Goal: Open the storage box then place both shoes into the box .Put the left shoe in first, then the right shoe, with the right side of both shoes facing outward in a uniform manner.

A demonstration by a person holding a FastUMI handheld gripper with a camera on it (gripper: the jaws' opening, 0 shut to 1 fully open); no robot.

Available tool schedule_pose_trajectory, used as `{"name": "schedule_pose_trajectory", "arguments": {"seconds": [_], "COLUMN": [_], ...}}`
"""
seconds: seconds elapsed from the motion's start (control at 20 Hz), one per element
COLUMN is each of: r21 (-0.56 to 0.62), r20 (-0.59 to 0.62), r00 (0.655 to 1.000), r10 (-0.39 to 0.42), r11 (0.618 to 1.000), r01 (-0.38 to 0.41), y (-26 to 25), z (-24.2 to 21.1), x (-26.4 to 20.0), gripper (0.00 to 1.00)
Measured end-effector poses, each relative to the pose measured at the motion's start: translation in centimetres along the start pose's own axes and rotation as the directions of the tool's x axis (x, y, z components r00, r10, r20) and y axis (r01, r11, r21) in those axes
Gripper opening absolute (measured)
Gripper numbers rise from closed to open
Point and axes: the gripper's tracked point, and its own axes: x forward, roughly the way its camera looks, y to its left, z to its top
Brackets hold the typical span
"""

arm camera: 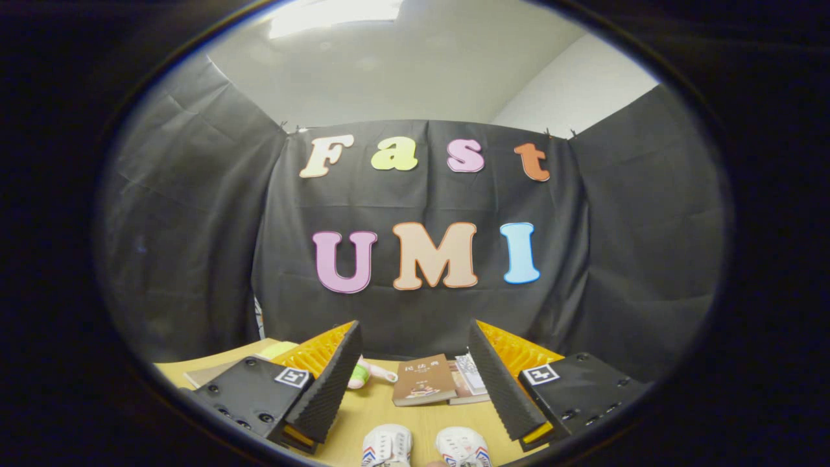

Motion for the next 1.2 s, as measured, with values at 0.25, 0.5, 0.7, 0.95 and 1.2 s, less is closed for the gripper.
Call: {"name": "schedule_pose_trajectory", "arguments": {"seconds": [0.25, 0.5, 0.7, 0.95, 1.2], "r21": [-0.005, 0.037, 0.089, 0.219, 0.365], "r20": [-0.001, -0.032, -0.088, -0.181, -0.248], "r00": [1.0, 0.999, 0.995, 0.971, 0.921], "r10": [-0.004, -0.001, 0.038, 0.154, 0.3], "r11": [1.0, 0.999, 0.996, 0.969, 0.91], "r01": [0.004, 0.002, -0.03, -0.113, -0.198], "y": [-0.2, -0.3, 0.1, 2.2, 5.0], "z": [-0.1, -1.1, -3.1, -6.4, -9.5], "x": [0.2, 0.4, 0.8, 0.5, -0.1], "gripper": [1.0, 1.0, 1.0, 1.0, 1.0]}}
